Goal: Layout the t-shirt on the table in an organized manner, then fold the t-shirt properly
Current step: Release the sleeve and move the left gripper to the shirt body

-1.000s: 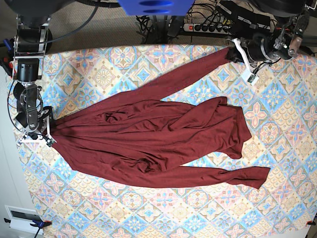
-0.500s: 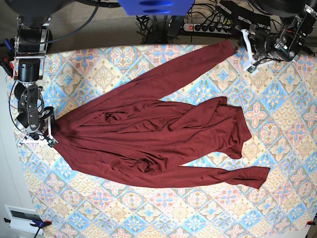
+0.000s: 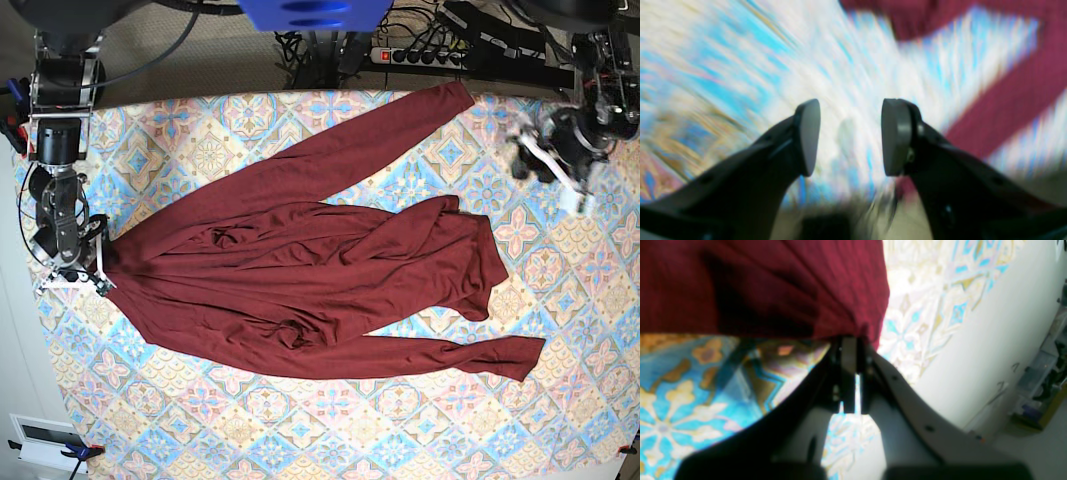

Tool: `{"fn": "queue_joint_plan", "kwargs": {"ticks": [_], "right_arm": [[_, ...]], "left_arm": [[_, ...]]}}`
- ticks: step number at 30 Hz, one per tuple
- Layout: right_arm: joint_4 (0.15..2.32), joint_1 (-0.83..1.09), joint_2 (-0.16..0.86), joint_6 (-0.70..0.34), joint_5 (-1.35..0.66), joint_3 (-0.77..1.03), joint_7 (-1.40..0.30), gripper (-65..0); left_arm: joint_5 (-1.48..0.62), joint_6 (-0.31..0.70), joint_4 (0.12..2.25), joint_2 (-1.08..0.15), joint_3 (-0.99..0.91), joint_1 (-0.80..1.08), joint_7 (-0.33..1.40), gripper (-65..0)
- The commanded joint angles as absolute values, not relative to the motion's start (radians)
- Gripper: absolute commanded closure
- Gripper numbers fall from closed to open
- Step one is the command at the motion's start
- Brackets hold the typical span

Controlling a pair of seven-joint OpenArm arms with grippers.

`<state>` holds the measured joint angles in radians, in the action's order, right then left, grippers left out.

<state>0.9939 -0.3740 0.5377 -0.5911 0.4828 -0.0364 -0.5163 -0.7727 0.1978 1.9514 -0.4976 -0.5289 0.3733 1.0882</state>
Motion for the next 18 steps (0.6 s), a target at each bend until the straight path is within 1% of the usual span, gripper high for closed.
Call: {"fn": "queue_joint_plan", "kwargs": {"ticks": [1, 9, 11, 14, 18], "right_arm": [[1.009, -0.4, 0.561, -0.581, 0.484, -0.028, -0.509, 0.0], [1.009, -0.4, 0.561, -0.581, 0.484, -0.028, -0.509, 0.0], [1.009, -0.4, 0.561, -0.581, 0.484, -0.028, -0.509, 0.0], [1.009, -0.4, 0.561, -0.581, 0.484, -0.028, -0.509, 0.0], [1.009, -0.398, 0.558, -0.581, 0.484, -0.028, -0.509, 0.0]], "left_arm": [[-0.786, 0.203, 1.931, -0.501, -0.549, 0.331, 1.078, -26.3], [-0.785, 0.202, 1.56, -0.486, -0.545, 0.031, 1.063, -25.8], [-0.773, 0.197, 1.475, -0.469, -0.53, -0.038, 1.015, -25.8], [-0.707, 0.197, 1.402, -0.458, -0.458, -0.108, 0.943, -25.8], [-0.598, 0.196, 1.349, -0.404, -0.308, -0.176, 0.875, -25.8]]}}
